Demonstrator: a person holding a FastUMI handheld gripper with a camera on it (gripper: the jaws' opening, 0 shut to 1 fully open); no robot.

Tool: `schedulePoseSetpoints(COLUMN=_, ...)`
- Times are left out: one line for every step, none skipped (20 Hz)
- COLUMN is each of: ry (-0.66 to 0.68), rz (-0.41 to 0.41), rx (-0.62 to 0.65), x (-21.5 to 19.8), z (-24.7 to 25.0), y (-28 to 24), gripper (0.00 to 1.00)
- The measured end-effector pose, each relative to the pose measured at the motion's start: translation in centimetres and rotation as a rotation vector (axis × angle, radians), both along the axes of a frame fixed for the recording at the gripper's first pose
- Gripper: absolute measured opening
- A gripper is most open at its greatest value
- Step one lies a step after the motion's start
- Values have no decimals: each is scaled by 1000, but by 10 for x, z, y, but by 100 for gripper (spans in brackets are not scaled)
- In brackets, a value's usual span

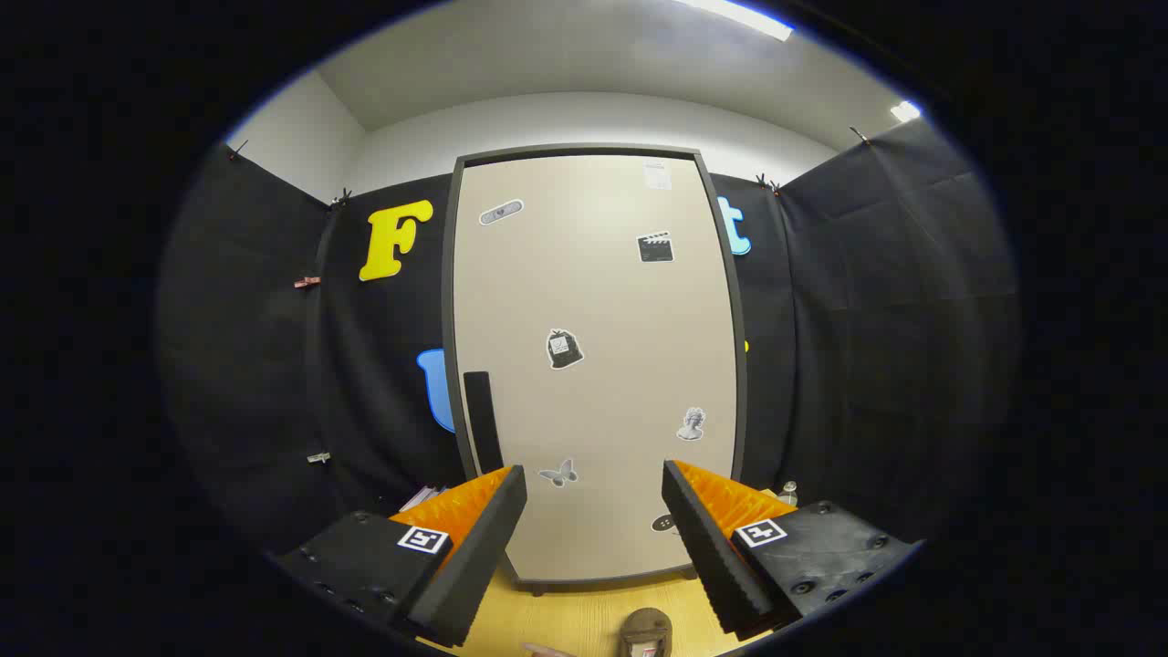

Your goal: Open the shoe cabinet door, grab the shoes and put them into the shoe cabinet, then close the shoe cabinet door.

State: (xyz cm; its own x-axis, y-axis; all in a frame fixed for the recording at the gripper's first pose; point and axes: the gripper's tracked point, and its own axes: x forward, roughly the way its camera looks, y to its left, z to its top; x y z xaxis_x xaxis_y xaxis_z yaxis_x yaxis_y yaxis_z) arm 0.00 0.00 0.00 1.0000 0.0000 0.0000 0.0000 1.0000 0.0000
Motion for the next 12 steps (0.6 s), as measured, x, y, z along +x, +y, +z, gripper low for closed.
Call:
schedulePoseSetpoints(ry=1, rz=0, rx=-3, x=-1, z=0, y=1, gripper=98)
schedulePoseSetpoints(ry=0, rz=0, rx=-3, x=-1, z=-1, y=2, gripper=98)
schedulePoseSetpoints(ry=-1, rz=6, rx=1, x=0, z=-1, y=4, gripper=98)
schedulePoseSetpoints(ry=0, rz=9, rx=3, x=1, z=-1, y=5, gripper=98)
schedulePoseSetpoints(ry=4, rz=8, rx=2, x=1, z=-2, y=5, gripper=98)
schedulePoseSetpoints(ry=9, rz=7, rx=0, x=2, z=-3, y=4, gripper=98)
schedulePoseSetpoints(ry=13, rz=5, rx=-1, x=3, z=-3, y=3, gripper=98)
schedulePoseSetpoints(ry=14, rz=4, rx=-1, x=3, z=-3, y=3, gripper=98)
schedulePoseSetpoints(ry=13, rz=5, rx=1, x=3, z=-2, y=2, gripper=98)
schedulePoseSetpoints(ry=11, rz=8, rx=2, x=3, z=-1, y=3, gripper=98)
schedulePoseSetpoints(ry=9, rz=9, rx=3, x=4, z=-1, y=3, gripper=98)
schedulePoseSetpoints(ry=10, rz=3, rx=2, x=5, z=-1, y=1, gripper=98)
